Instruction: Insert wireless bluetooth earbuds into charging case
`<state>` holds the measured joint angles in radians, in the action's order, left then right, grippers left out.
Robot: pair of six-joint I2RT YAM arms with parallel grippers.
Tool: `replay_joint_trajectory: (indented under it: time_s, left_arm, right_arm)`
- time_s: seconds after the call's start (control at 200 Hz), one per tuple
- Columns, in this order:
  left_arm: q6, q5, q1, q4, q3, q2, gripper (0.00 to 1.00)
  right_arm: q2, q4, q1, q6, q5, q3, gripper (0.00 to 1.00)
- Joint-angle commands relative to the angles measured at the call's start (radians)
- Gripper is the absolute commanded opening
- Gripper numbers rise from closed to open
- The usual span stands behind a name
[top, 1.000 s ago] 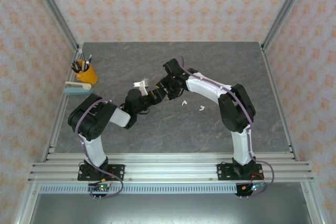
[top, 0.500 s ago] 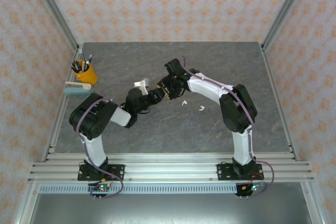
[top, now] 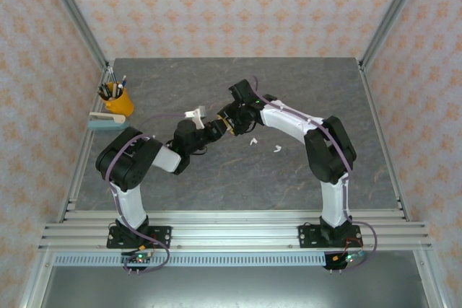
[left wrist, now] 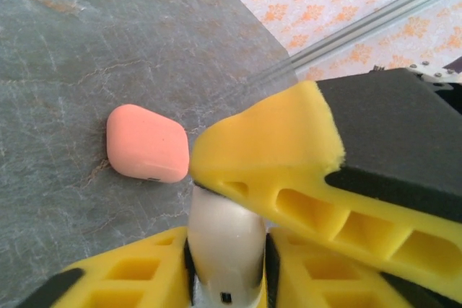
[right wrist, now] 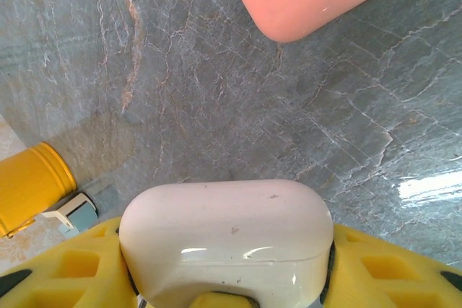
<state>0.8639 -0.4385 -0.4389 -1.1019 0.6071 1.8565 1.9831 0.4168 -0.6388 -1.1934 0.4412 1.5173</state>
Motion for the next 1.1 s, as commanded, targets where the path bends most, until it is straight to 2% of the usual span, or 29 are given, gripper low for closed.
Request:
replay_joint_trajectory:
  time_s: [0.0, 0.06, 0.215, 0.43, 0.651, 0.706, 0.761, 0.871, 0.911, 1.096]
  left_arm:
    - [-0.004, -0.010, -0.009, -0.064, 0.036, -0.009, 0.42]
    - [-0.004, -0.009, -0.009, -0.062, 0.038, -0.010, 0.47]
    - [-0.002, -0.005, -0.009, -0.070, 0.042, -0.006, 0.45]
    - [0.002, 0.003, -0.008, -0.078, 0.048, -0.008, 0.33]
    - [0.001, -0.007, -0.008, -0.069, 0.055, -0.016, 0.26]
    - [0.001, -0.012, -0.009, -0.065, 0.057, -0.019, 0.20]
    - [-0.001, -0.018, -0.009, -0.057, 0.057, -0.023, 0.17]
    - [-0.008, -0.036, -0.009, -0.031, 0.053, -0.036, 0.12]
    - [-0.016, -0.046, -0.009, -0.013, 0.050, -0.045, 0.10]
    - [-0.085, -0.129, -0.002, 0.141, 0.031, -0.126, 0.01]
  right_arm:
    - [-0.033, -0.010, -0.013, -0.014, 0.032, -0.013, 0.40]
    - [-0.034, -0.012, -0.014, -0.017, 0.034, -0.012, 0.40]
    - [-0.036, -0.019, -0.013, -0.024, 0.041, -0.012, 0.40]
    - [-0.042, -0.027, -0.013, -0.032, 0.042, -0.024, 0.40]
    - [-0.050, -0.036, -0.013, -0.035, 0.045, -0.034, 0.40]
    - [-0.054, -0.037, -0.013, -0.035, 0.041, -0.034, 0.41]
    - [-0.060, -0.041, -0.011, -0.035, 0.041, -0.034, 0.45]
    - [-0.075, -0.047, 0.010, -0.027, 0.033, -0.024, 0.67]
    - [-0.087, -0.052, 0.027, -0.022, 0.029, -0.022, 0.72]
    - [-0.192, -0.135, 0.122, 0.031, 0.016, -0.064, 0.78]
